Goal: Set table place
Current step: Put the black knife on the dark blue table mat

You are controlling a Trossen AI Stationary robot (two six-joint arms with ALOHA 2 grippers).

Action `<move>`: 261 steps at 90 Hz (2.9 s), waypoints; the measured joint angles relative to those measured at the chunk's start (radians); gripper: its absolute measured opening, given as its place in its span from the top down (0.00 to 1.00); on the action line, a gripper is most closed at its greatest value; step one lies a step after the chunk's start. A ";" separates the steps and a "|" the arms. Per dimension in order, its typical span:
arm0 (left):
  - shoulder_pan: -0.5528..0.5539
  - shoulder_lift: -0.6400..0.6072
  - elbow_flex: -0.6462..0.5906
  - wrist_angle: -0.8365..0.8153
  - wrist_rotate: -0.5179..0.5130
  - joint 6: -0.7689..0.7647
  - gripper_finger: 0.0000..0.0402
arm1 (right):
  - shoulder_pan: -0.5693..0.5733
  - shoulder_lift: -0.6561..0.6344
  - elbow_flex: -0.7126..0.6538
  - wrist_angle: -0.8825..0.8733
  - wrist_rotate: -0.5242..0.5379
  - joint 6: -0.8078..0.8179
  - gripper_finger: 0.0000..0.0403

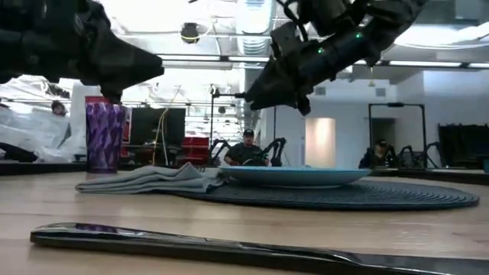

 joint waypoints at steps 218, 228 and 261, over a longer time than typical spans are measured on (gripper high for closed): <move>0.046 -0.191 -0.051 -0.136 -0.091 -0.079 0.77 | -0.087 0.696 1.368 -0.720 -0.041 -0.276 0.71; 0.014 -0.191 -0.051 -0.177 -0.091 -0.101 0.77 | -0.078 0.666 1.192 -0.631 -0.024 -0.232 0.71; -0.020 -0.191 -0.051 -0.273 -0.093 -0.179 0.77 | -0.044 0.252 0.443 -0.187 0.032 -0.092 0.79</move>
